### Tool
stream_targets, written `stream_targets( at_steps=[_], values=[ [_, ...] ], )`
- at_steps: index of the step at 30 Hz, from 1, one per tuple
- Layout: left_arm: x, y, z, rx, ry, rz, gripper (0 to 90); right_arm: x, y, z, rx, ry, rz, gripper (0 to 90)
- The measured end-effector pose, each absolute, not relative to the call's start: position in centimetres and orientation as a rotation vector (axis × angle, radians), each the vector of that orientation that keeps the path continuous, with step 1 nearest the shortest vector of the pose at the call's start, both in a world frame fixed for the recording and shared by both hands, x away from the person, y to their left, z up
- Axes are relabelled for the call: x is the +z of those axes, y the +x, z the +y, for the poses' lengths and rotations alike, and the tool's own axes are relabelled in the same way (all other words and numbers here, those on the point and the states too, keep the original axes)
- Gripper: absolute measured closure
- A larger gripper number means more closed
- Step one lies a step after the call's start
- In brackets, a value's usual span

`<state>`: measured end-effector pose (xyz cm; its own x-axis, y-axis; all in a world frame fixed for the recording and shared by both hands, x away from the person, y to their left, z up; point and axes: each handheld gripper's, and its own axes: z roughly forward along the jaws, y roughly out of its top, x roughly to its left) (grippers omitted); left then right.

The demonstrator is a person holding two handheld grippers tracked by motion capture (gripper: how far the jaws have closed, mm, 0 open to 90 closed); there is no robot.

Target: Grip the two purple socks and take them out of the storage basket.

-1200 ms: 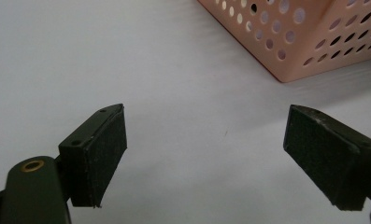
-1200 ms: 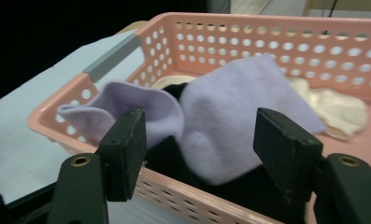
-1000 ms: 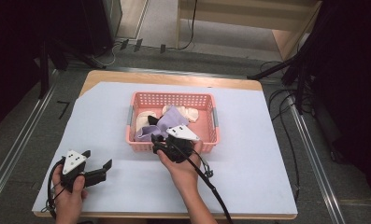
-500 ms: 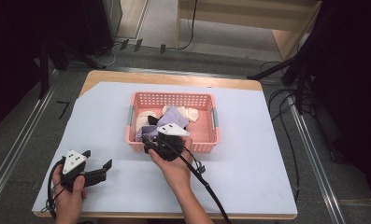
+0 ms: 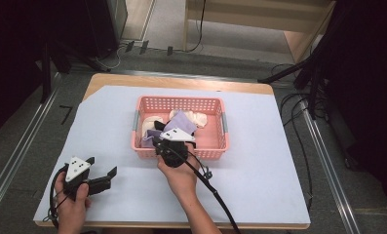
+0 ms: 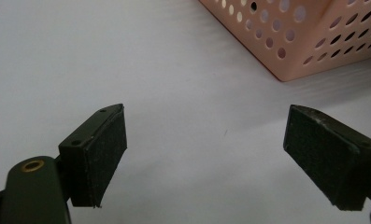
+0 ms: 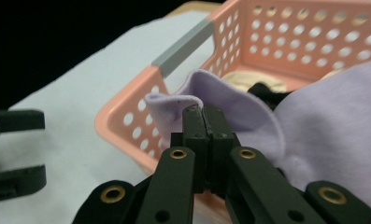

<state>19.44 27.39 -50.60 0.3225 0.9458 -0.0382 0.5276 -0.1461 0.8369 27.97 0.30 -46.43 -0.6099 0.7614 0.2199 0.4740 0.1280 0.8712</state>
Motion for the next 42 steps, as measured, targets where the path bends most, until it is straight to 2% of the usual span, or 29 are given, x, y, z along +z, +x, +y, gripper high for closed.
stream_targets(
  at_steps=[12, 19, 20, 22, 23, 24, 26, 29, 34, 42],
  values=[
    [-50.6, 19.5, 27.4, 0.669, 1.797, 1.316, 14.6, -43.6, 27.4, -3.6, 1.522, 1.166, 1.795, 90.0],
    [-50.6, 19.5, 27.3, 0.670, 1.790, 1.320, 14.6, -44.6, 28.1, -6.8, 1.369, 1.319, 1.696, 89.1],
    [-50.6, 19.5, 27.3, 0.669, 1.795, 1.316, 14.6, -45.0, 28.3, -7.2, 1.335, 1.347, 1.687, 83.4],
    [-50.6, 19.5, 27.3, 0.670, 1.798, 1.316, 14.6, -45.7, 28.5, -7.7, 1.291, 1.371, 1.667, 66.3],
    [-50.6, 19.5, 27.3, 0.670, 1.798, 1.316, 14.6, -45.7, 28.5, -7.7, 1.291, 1.371, 1.667, 66.3],
    [-50.6, 19.5, 27.3, 0.671, 1.799, 1.317, 14.6, -46.0, 28.5, -7.8, 1.308, 1.372, 1.684, 57.6],
    [-50.6, 19.5, 27.3, 0.673, 1.803, 1.317, 14.6, -46.0, 28.4, -7.3, 1.346, 1.347, 1.730, 52.6],
    [-50.6, 19.5, 27.2, 0.676, 1.803, 1.317, 14.6, -46.2, 28.5, -6.1, 1.366, 1.321, 1.805, 48.8],
    [-50.6, 19.5, 27.2, 0.674, 1.803, 1.316, 14.6, -46.1, 28.6, -4.8, 1.370, 1.308, 1.822, 50.0],
    [-50.6, 19.5, 27.3, 0.670, 1.805, 1.316, 14.6, -46.6, 30.0, -2.9, 1.311, 1.326, 1.895, 45.5]
  ],
)
